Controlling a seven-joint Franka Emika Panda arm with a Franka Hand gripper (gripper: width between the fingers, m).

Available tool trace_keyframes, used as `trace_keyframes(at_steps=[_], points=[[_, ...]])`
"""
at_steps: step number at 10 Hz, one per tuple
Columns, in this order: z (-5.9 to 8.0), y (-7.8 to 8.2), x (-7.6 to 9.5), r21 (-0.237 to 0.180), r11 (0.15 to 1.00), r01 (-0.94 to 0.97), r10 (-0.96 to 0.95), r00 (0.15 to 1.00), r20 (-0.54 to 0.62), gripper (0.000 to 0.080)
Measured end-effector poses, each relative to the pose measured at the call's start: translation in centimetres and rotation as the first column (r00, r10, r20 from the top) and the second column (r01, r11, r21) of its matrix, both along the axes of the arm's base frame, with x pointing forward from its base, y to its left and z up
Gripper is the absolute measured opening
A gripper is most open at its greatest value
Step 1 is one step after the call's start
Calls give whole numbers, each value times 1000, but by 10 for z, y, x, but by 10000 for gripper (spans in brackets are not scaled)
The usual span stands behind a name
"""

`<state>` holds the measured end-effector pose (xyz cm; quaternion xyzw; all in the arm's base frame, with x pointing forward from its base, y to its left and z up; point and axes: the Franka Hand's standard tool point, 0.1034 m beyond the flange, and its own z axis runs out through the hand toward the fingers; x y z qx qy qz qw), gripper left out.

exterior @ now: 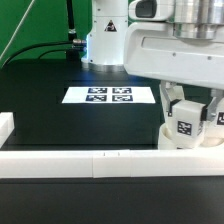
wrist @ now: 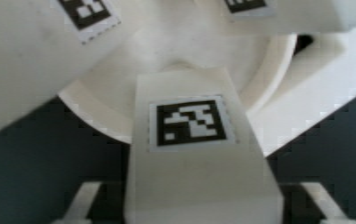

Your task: Assemble stool

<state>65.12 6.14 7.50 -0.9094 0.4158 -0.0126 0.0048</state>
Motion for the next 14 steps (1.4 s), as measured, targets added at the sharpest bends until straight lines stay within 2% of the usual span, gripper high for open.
trace_keyframes(at_steps=[1,3,4,6,7,8,9,10,11,14], points=[[-1,-4,-2,14,994,106,-106,994,-17,346],[-1,-7,-6,-9,978,207,-207,978,-8,346],[-1,-7,-7,-23,974,226,-226,974,-3,346],[-2,-8,-7,-22,973,228,-228,974,-5,347],[-2,-8,-7,-22,973,228,-228,974,-5,514],[0,-8,-6,-20,974,226,-227,974,-1,621],[18,-13,0,12,980,197,-198,980,16,641],[44,-24,7,55,979,197,-200,979,46,641],[57,-34,9,63,977,202,-206,977,62,648],[57,-36,10,61,978,202,-206,977,63,648]])
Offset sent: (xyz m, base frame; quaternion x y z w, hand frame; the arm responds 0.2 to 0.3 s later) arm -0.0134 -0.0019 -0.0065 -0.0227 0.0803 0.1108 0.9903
